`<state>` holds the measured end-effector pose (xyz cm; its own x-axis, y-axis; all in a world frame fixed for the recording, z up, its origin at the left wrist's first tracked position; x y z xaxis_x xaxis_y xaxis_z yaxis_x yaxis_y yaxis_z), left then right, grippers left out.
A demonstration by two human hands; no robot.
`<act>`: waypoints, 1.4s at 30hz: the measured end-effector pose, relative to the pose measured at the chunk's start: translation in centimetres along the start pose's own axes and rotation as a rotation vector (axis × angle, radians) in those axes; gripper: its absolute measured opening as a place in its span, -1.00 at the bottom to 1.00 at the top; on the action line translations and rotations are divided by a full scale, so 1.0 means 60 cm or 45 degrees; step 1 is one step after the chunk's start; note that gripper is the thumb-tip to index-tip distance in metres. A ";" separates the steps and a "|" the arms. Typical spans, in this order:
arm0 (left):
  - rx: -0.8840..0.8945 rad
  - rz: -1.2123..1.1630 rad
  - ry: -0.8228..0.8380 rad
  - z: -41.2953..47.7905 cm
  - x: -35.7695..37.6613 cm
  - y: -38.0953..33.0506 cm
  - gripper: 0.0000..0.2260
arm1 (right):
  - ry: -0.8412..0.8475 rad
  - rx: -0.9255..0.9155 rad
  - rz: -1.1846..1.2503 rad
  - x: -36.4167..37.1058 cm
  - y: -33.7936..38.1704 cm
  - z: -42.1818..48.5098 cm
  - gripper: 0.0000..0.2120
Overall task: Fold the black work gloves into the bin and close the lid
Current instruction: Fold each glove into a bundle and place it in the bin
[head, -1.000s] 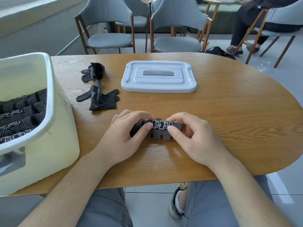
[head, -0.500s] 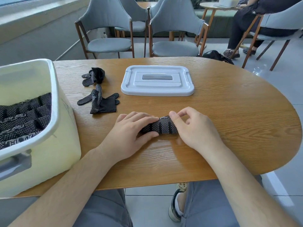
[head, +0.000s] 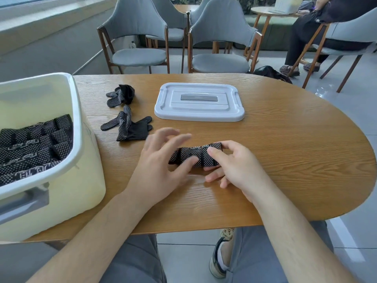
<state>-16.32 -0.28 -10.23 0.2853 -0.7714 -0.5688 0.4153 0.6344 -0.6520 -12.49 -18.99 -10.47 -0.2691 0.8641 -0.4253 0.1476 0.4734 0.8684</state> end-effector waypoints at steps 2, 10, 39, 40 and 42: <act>-0.270 -0.134 -0.181 -0.014 -0.017 -0.012 -0.62 | -0.001 -0.007 0.018 -0.001 -0.003 0.001 -0.68; -1.189 -1.304 0.011 -0.032 0.015 -0.022 -0.57 | -0.013 -0.045 0.027 -0.001 -0.006 0.003 -0.72; -0.922 -1.150 -0.312 0.097 -0.090 -0.097 -0.85 | 0.067 -0.382 0.184 -0.058 0.150 0.004 -0.87; -0.924 -1.125 -0.327 0.096 -0.110 -0.102 -0.84 | 0.097 -0.406 0.180 -0.051 0.166 0.001 -0.86; -0.915 -1.094 -0.330 0.090 -0.149 -0.109 -0.79 | 0.167 -0.449 0.166 -0.034 0.197 -0.008 -0.82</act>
<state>-16.91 2.17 1.85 0.3498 -0.8976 0.2681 -0.0061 -0.2884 -0.9575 -10.64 -15.24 0.78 -0.3926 0.8729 -0.2896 -0.1410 0.2540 0.9569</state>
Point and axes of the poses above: each hand's wrist, its own z-axis towards the middle knuckle, its own x-axis out of the palm, y = z × x, the point moved 4 cm from there along z, towards the middle knuckle, and after that the axes turned 15 degrees about -z, right-handed, at the moved point
